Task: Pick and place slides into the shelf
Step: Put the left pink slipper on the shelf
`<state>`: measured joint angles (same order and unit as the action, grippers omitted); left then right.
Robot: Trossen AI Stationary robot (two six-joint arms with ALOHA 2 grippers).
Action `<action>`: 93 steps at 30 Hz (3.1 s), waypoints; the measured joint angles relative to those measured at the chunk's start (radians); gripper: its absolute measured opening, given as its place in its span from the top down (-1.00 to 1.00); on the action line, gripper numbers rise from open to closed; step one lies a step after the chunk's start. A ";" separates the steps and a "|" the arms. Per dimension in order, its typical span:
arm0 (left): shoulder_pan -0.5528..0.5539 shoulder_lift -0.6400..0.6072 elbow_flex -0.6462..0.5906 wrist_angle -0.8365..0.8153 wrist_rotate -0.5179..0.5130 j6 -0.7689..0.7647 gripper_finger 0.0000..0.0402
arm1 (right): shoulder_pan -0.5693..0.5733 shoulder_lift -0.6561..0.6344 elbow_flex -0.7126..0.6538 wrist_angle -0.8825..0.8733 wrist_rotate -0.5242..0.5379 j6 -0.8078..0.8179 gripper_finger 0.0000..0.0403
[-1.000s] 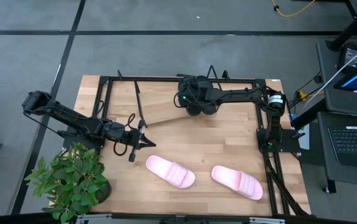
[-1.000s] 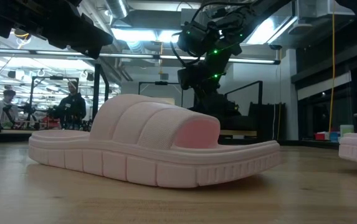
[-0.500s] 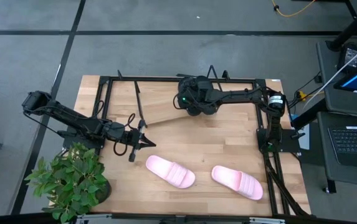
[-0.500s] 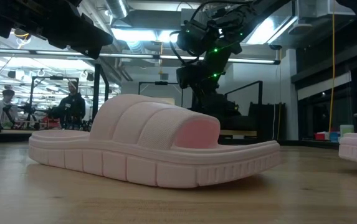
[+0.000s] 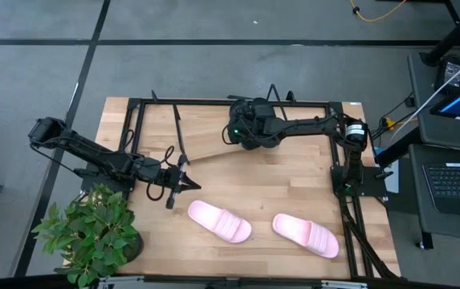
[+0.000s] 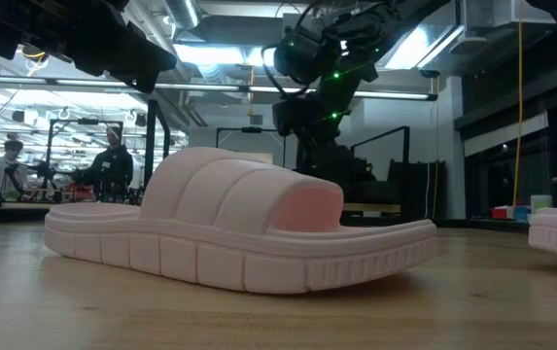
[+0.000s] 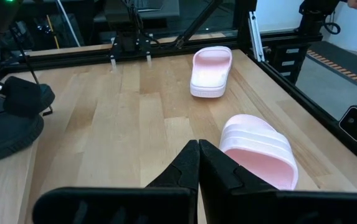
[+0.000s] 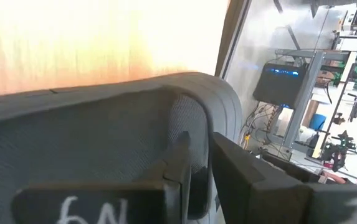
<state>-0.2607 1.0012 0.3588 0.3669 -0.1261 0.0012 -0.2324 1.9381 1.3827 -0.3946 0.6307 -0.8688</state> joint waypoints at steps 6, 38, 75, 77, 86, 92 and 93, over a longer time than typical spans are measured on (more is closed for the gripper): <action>0.000 0.000 0.000 0.000 0.000 0.000 1.00 | 0.011 0.000 0.000 0.011 0.075 -0.010 0.69; 0.000 0.000 0.000 -0.029 0.000 0.009 1.00 | 0.151 -0.005 0.061 0.019 0.406 -0.105 0.76; 0.000 0.000 0.000 -0.037 -0.009 0.028 1.00 | 0.236 -0.048 0.058 0.082 0.373 0.017 0.03; 0.000 0.000 0.000 -0.036 -0.013 0.035 1.00 | 0.271 -0.087 0.058 0.061 0.411 0.052 0.13; 0.010 0.000 0.000 -0.028 -0.014 0.036 1.00 | 0.444 -0.318 0.059 -0.284 0.458 0.530 0.57; 0.010 0.000 0.000 -0.010 -0.014 0.037 1.00 | 0.542 -0.414 0.060 -0.501 0.319 0.930 0.62; 0.010 0.000 0.000 -0.009 -0.014 0.037 1.00 | 0.557 -0.419 0.060 -0.524 0.296 0.979 0.62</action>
<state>-0.2508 1.0008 0.3592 0.3580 -0.1406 0.0383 0.3242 1.5193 1.4422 -0.9187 0.9264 0.1097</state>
